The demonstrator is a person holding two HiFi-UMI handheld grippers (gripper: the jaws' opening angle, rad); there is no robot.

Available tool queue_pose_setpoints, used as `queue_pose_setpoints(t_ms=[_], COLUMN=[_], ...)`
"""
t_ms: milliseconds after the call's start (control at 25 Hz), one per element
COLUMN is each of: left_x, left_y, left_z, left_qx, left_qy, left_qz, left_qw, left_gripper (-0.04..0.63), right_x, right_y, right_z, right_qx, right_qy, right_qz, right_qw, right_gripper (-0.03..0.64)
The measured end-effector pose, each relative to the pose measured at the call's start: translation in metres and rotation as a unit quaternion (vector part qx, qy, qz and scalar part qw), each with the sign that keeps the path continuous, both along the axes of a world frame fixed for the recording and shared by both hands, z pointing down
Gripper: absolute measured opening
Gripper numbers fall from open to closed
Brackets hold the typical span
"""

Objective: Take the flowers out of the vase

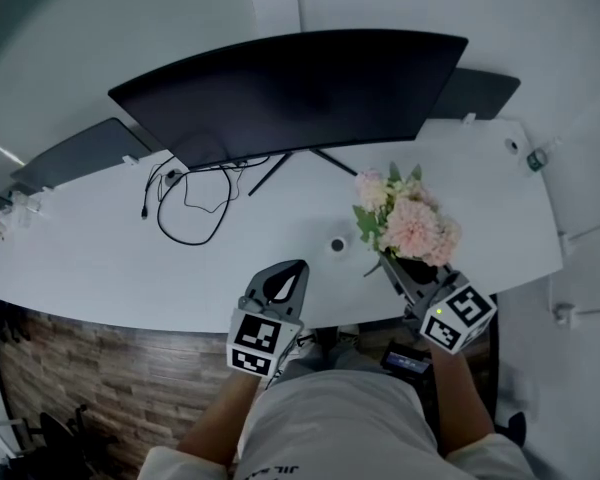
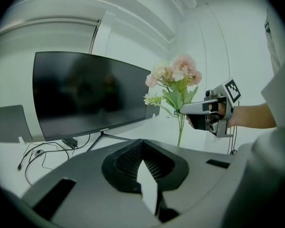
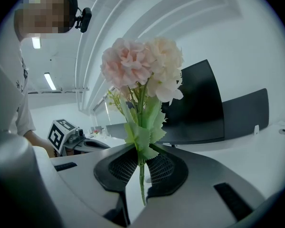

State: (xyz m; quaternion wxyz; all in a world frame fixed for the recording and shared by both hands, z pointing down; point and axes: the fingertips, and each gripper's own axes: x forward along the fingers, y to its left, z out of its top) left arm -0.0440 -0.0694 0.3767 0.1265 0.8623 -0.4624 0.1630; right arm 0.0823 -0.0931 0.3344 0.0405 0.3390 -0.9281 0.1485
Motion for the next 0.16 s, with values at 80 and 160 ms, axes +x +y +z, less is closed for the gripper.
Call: queue_pose_setpoints(t_ms=[80, 160], left_x=[-0.0030, -0.0052], left_y=[0.0001, -0.0006], left_z=[0.0012, 0.0025], left_qx=[0.000, 0.002], left_qy=[-0.004, -0.010], left_qz=[-0.001, 0.000], left_qw=[1.0000, 0.9999], left_gripper=[0.003, 0.003], right_x=[-0.0007, -0.0012], right_y=[-0.0003, -0.0006], right_z=[-0.0006, -0.0010], right_qx=[0.001, 0.002], right_qy=[-0.001, -0.002], right_qz=[0.002, 0.004], right_qw=[1.000, 1.000], right_gripper=[0.067, 0.067])
